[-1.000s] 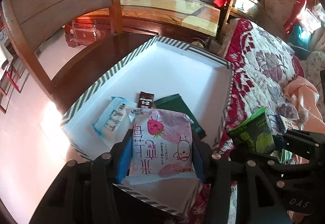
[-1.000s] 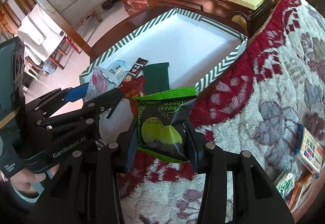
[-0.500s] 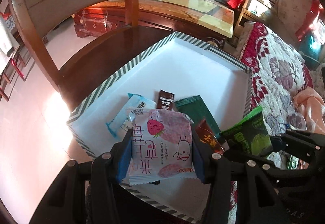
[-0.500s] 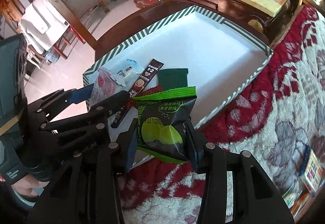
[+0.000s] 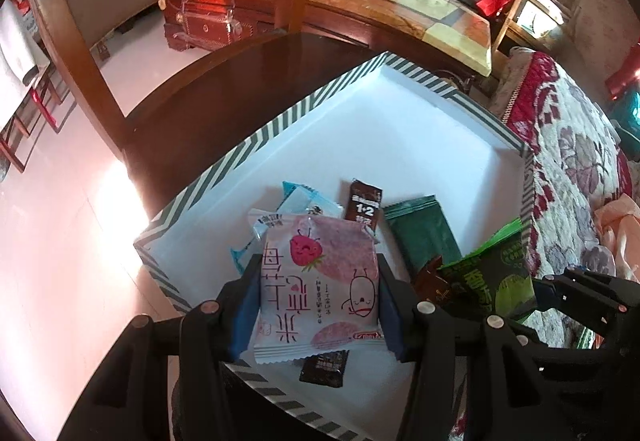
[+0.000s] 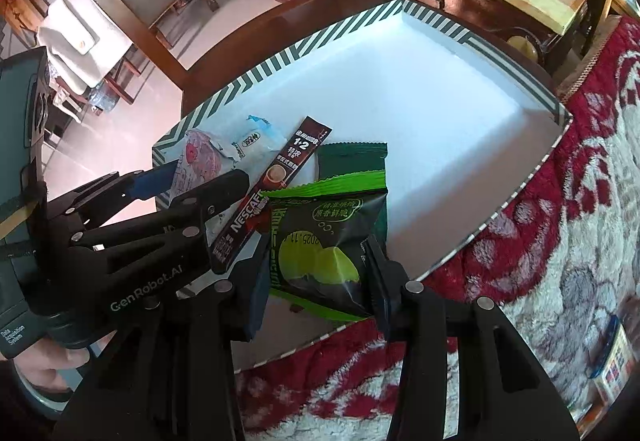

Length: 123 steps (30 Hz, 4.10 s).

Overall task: Organize snacks
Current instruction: 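Lower both packets into the white box and open both tools, then move both tools back over the snack pile on the bedspread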

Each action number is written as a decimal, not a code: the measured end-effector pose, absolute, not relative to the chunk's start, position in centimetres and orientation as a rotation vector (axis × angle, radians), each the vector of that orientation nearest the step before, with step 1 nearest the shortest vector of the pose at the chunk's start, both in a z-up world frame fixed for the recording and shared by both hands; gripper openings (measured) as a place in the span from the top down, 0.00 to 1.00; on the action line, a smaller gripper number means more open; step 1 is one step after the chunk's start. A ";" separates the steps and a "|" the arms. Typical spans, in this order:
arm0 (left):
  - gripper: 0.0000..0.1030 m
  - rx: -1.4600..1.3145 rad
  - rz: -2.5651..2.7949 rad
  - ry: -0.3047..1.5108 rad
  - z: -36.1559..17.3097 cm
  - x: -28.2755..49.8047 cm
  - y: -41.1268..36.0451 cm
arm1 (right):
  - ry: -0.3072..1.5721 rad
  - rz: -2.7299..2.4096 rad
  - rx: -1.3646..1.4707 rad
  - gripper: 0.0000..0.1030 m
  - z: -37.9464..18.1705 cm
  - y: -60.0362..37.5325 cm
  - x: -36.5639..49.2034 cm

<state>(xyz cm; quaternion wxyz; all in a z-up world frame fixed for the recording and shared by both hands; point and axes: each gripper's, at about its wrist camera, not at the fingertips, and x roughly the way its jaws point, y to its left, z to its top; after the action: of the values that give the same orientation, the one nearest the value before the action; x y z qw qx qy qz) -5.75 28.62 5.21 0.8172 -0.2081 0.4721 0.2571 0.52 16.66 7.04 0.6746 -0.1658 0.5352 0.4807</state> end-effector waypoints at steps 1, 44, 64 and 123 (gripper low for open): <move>0.47 -0.447 0.551 1.010 5.1 -5.7 28.7 | 1.205 1.083 -0.374 0.59 7.0 16.8 0.5; 0.21 -0.412 0.609 0.970 6.4 -6.2 28.2 | 1.144 1.033 -0.351 0.52 8.6 14.7 0.2; 0.20 -0.355 0.505 0.958 7.7 -5.2 23.0 | 1.135 0.924 -0.257 0.51 8.6 8.7 1.0; 0.16 -0.088 0.091 0.814 5.9 -2.3 3.6 | 1.060 0.517 -0.089 0.46 8.0 -16.6 0.4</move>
<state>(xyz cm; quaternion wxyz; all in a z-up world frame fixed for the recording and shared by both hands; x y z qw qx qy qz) -2.25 3.65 5.94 0.9165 -0.0426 0.3954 0.0442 0.40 -16.62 7.96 0.8303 -0.0418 0.4995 0.2435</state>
